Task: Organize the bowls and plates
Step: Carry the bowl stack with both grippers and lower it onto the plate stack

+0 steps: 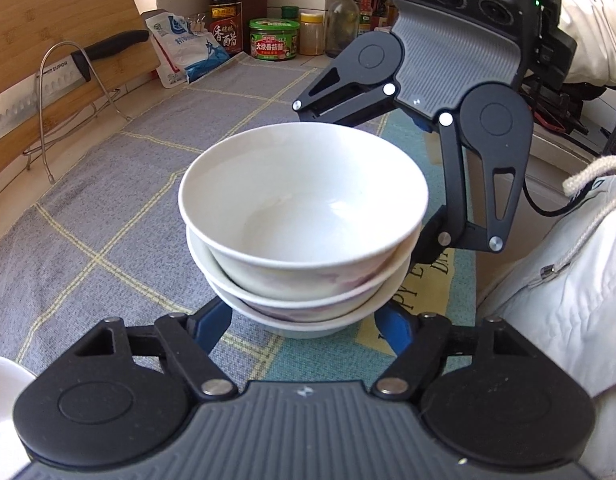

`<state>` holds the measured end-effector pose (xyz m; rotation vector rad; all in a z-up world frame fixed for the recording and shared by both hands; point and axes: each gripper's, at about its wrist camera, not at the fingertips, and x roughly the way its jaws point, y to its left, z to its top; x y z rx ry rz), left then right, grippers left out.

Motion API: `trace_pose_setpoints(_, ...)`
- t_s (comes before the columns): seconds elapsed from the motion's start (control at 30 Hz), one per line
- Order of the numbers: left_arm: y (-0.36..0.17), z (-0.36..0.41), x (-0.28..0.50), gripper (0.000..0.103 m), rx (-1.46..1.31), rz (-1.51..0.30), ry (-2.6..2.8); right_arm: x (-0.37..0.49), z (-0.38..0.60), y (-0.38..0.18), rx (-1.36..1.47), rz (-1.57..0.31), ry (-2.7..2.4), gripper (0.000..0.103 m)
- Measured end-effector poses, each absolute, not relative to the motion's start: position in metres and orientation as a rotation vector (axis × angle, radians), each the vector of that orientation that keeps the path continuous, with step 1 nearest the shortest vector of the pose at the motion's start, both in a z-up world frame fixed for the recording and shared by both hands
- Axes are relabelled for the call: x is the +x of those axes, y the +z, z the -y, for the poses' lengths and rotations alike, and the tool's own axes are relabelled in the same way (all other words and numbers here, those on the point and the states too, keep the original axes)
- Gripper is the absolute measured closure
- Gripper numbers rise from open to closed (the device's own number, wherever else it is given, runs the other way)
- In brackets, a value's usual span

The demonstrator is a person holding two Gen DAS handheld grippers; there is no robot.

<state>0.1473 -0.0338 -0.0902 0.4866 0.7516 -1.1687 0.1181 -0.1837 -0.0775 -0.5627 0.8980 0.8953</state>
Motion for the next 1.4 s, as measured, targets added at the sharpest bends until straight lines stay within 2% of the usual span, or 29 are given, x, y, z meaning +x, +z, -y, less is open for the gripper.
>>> trace_pose_setpoints(0.43, -0.089, 0.029, 0.146, 0.025, 0.49, -0.735, -1.192, 0.118, 0.179, -0.076, -0.544, -0.927, 0.868, 0.018)
trace_pose_setpoints(0.67, -0.071, 0.015, 0.14, 0.025, 0.472, -0.717, -1.142, 0.12, 0.166, -0.058, -0.573, -0.907, 0.896, 0.018)
trace_pose_setpoints(1.07, -0.032, -0.055, 0.136, 0.025, 0.437, -0.661, -0.894, 0.15, 0.097, -0.019, -0.714, -0.745, 1.06, 0.018)
trace_pose_setpoints(1.4, -0.041, -0.121, 0.149, 0.025, 0.406, -0.687, -0.718, 0.186, 0.014, -0.029, -0.816, -0.67, 1.183, 0.018)
